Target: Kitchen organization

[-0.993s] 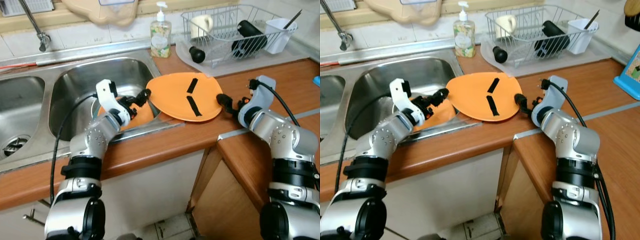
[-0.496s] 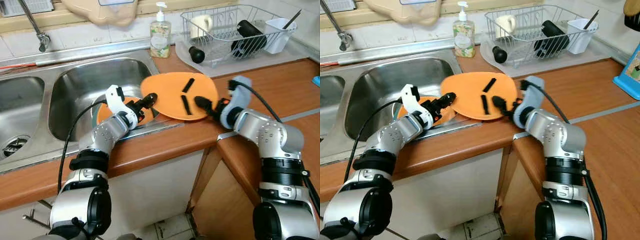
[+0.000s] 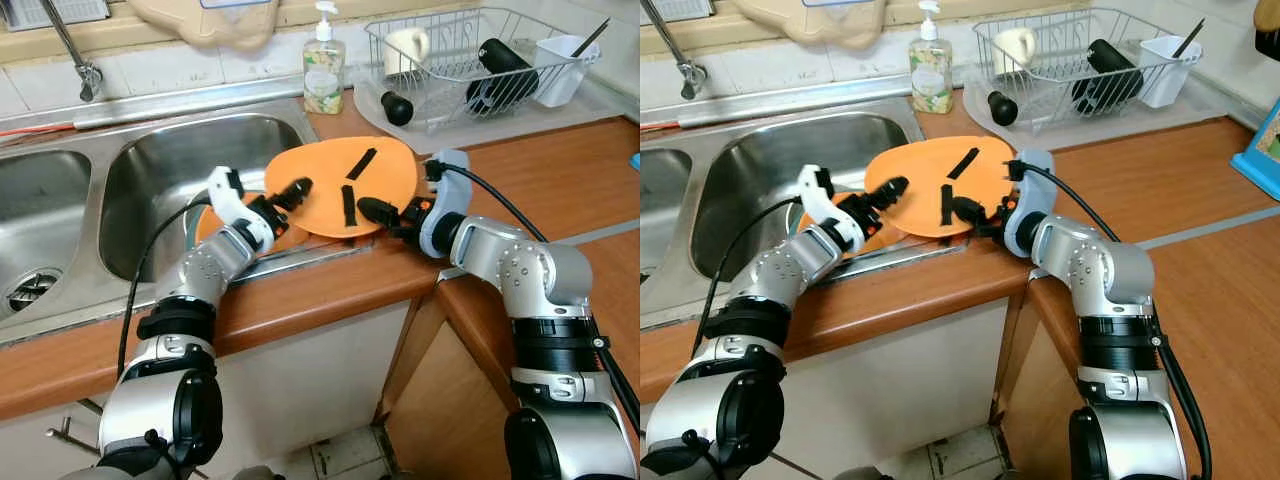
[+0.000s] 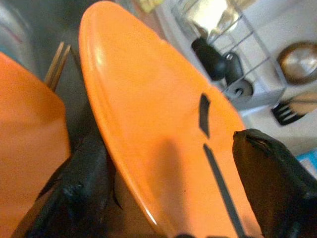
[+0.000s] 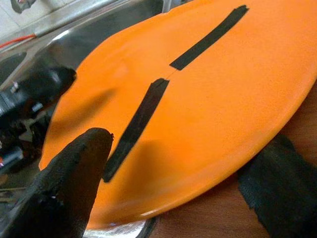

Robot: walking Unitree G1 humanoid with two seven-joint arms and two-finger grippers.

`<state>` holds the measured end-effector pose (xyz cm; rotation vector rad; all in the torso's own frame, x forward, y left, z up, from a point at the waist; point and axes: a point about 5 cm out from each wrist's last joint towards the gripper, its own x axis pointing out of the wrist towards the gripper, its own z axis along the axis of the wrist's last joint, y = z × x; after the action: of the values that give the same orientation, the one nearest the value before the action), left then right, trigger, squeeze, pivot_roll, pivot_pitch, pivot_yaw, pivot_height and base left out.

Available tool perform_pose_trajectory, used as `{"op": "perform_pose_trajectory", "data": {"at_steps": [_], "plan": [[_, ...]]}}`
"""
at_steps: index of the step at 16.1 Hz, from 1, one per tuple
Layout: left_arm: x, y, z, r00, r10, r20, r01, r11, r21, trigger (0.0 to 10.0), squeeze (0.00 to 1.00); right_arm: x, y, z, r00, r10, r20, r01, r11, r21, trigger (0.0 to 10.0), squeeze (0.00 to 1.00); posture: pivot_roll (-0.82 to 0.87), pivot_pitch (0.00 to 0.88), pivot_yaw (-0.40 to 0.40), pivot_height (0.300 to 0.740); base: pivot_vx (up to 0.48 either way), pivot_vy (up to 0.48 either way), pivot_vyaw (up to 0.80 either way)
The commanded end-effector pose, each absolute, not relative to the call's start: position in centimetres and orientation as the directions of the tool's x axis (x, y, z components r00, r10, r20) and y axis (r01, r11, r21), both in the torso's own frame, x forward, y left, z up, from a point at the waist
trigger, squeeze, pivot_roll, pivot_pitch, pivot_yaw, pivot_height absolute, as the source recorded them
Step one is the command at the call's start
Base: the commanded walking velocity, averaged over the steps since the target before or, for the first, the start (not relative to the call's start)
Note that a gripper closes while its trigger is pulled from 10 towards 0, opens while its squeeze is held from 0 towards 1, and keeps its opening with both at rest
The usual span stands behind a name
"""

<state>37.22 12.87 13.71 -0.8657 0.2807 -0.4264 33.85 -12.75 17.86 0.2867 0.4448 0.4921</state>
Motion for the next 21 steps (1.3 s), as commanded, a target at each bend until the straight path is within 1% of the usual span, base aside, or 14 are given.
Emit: {"op": "perform_pose_trajectory", "data": {"at_steps": [1, 13, 21], "plan": [[37.5, 13.0, 14.6, 0.883, -0.470, -0.021, 0.274, 0.550, -0.789, 0.0, 0.00, 33.7, -12.5, 18.3, 0.790, 0.526, -0.315, -0.418, 0.838, 0.352, 10.0, 0.00, -0.04, 0.000, 0.079, 0.740, 0.000, 0.000, 0.00], [37.5, 13.3, 15.6, 0.886, -0.461, 0.045, 0.292, 0.481, -0.827, 0.0, 0.00, 34.1, -12.2, 18.5, 0.801, 0.519, -0.297, -0.434, 0.846, 0.309, 10.0, 0.00, -0.03, 0.000, 0.079, 0.740, 0.000, 0.000, 0.00], [37.0, 14.6, 16.0, 0.906, -0.421, 0.046, 0.271, 0.494, -0.826, 0.0, 0.00, 34.1, -11.8, 18.5, 0.801, 0.522, -0.293, -0.450, 0.848, 0.280, 10.0, 0.00, -0.02, 0.000, 0.079, 0.740, 0.000, 0.000, 0.00]]}}
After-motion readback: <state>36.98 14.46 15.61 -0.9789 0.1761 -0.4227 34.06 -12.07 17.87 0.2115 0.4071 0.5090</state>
